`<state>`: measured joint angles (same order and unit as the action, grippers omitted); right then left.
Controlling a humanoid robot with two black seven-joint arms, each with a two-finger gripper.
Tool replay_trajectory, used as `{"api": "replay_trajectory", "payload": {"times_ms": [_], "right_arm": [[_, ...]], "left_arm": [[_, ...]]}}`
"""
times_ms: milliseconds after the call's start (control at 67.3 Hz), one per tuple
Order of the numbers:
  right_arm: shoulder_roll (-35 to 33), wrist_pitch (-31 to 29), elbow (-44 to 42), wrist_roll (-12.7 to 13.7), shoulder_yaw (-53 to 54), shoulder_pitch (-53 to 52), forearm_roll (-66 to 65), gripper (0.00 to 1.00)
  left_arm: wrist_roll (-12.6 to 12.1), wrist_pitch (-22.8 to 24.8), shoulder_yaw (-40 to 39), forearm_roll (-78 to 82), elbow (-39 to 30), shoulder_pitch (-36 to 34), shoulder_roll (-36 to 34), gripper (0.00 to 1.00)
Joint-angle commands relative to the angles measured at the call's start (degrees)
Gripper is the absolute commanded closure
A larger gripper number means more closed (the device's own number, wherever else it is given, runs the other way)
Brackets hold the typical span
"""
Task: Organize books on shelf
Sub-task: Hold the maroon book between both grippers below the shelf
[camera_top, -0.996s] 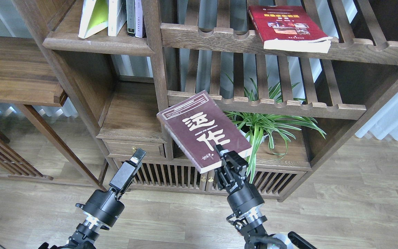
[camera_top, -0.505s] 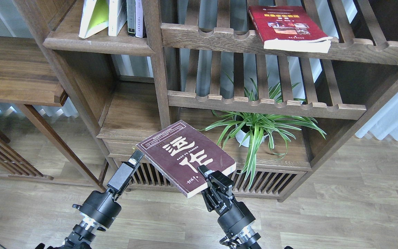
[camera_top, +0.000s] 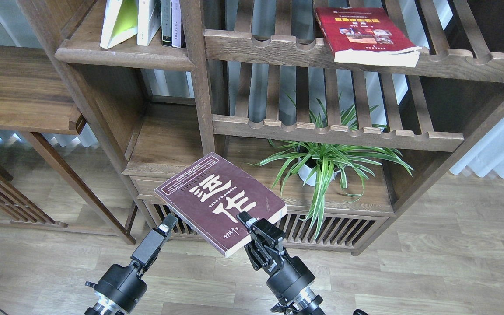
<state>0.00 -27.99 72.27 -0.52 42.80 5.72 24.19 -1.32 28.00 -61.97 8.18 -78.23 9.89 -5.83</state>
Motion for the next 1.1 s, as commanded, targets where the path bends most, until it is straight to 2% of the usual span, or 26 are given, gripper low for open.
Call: {"api": "replay_trajectory", "payload": {"times_ms": [0, 490, 594, 713, 802, 921, 966, 1025, 1085], "right_arm": [[0.0, -0.01, 0.41, 0.08, -0.17, 0.43, -1.25, 0.96], [0.0, -0.01, 0.41, 0.17, -3.78, 2.45, -2.83, 0.96], [0.0, -0.01, 0.32, 0.17, -4.04, 2.63, -3.19, 0.96], [0.0, -0.01, 0.32, 0.17, -4.04, 2.54, -3.19, 0.96], [0.0, -0.01, 0.32, 0.17, -3.95, 2.46, -3.19, 0.96], [0.0, -0.01, 0.32, 0.17, -3.78, 2.46, -3.19, 0.96], [0.0, -0.01, 0.32, 0.08, -3.69, 2.46, -3.19, 0.96], [0.0, -0.01, 0.32, 0.09, -3.6, 2.46, -3.19, 0.96], [0.0, -0.01, 0.32, 0.09, -3.6, 2.46, -3.19, 0.96]], "left_arm": [[0.0, 0.0, -0.26, -0.01, 0.0, -0.31, 0.11, 0.05], [-0.35, 0.0, -0.17, 0.08, 0.09, -0.66, 0.64, 0.05], [-0.18, 0.0, -0.17, -0.01, 0.27, -0.58, 0.73, 0.1], [0.09, 0.0, -0.17, -0.01, 0.27, -0.58, 0.73, 0.29], [0.09, 0.0, -0.17, -0.01, 0.44, -0.93, 0.73, 0.51], [-0.09, 0.0, 0.0, -0.01, 2.02, -2.16, 0.64, 0.7], [-0.09, 0.0, 0.0, 0.08, 2.11, -2.86, 0.64, 0.83], [0.09, 0.0, -0.08, -0.01, 2.11, -3.3, 0.64, 0.94], [0.09, 0.0, -0.08, -0.01, 2.11, -3.56, 0.55, 0.94]]}}
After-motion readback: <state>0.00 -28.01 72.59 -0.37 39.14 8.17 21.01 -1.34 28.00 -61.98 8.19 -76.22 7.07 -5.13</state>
